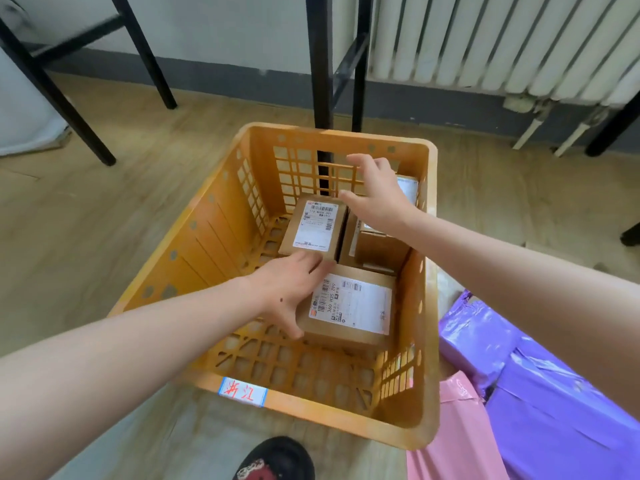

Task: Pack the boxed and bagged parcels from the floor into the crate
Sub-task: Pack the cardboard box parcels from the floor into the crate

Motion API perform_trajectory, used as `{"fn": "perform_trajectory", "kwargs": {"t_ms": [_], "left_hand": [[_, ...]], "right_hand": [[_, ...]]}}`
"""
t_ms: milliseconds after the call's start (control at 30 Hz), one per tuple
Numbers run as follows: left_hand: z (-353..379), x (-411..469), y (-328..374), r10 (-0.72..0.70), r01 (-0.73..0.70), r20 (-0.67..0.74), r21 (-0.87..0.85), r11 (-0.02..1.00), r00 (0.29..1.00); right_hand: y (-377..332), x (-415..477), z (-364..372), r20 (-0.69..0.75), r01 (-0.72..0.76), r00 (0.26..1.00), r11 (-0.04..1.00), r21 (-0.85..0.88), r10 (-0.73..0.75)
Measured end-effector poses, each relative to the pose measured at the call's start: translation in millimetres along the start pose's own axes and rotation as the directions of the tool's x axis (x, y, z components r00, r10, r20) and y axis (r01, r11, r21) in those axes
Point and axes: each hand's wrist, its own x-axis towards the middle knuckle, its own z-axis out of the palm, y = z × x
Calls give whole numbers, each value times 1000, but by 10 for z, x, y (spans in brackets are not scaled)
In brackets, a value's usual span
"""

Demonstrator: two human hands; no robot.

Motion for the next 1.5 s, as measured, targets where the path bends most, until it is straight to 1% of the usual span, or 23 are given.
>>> {"fn": "perform_trajectory", "kwargs": {"t_ms": [167, 300, 433, 567, 667, 733, 800, 833, 900, 967, 1033, 1133, 1233, 1267, 1333, 1367, 1433, 1500], "left_hand": [[138, 294, 33, -22, 24, 39, -38, 999, 999], [288, 345, -24, -28, 33, 75, -68, 997, 997], [332, 435, -86, 4, 2, 84, -75, 997, 996], [320, 510, -130, 53, -54, 93, 4, 999, 994], [295, 489, -156, 79, -85, 94, 56, 995, 992], [340, 369, -123, 25, -36, 133, 80, 996, 991], [467, 176, -8, -88, 78, 191, 57, 995, 978], [536, 75, 81, -159, 159, 235, 18, 987, 959], [628, -55, 273, -324, 371, 323, -93, 924, 889], [638, -30, 459, -457, 557, 392, -195, 807, 799], [609, 90, 635, -504, 645, 440, -274, 713, 744], [553, 240, 818, -496, 697, 500, -395, 599, 710], [587, 240, 880, -413, 705, 571, -579, 410, 710], [604, 222, 887, -397, 693, 568, -613, 380, 721], [618, 190, 886, -380, 684, 570, -633, 363, 728], [617, 174, 870, -369, 687, 581, -643, 338, 726], [608, 146, 796, -334, 692, 610, -675, 256, 718], [597, 116, 711, -317, 679, 611, -710, 184, 725]], "right_hand": [[201, 45, -11, 25, 18, 1000, 999, -40, -17], [278, 114, 49, 67, 89, 994, 992, -92, -83], [305, 169, 97, 122, 149, 984, 978, -146, -131], [336, 178, 94, 175, 231, 966, 941, -248, -191], [375, 172, 32, 186, 256, 960, 925, -281, -209], [398, 167, -27, 174, 255, 962, 924, -285, -212], [402, 165, -83, 161, 251, 964, 921, -299, -211], [401, 163, -104, 157, 247, 965, 920, -303, -208], [387, 158, -121, 146, 236, 969, 923, -303, -200], [357, 139, -121, 133, 225, 972, 926, -304, -192], [323, 103, -122, 130, 224, 973, 923, -314, -192], [300, 34, -159, 137, 250, 967, 902, -353, -214], [328, -35, -220, 137, 258, 965, 885, -387, -222], [342, -56, -241, 138, 255, 966, 883, -394, -218], [379, -92, -283, 148, 253, 966, 880, -402, -210], [396, -107, -306, 152, 252, 966, 878, -406, -207], [417, -129, -352, 151, 248, 968, 875, -415, -203], [434, -147, -392, 152, 247, 968, 874, -419, -201]]}}
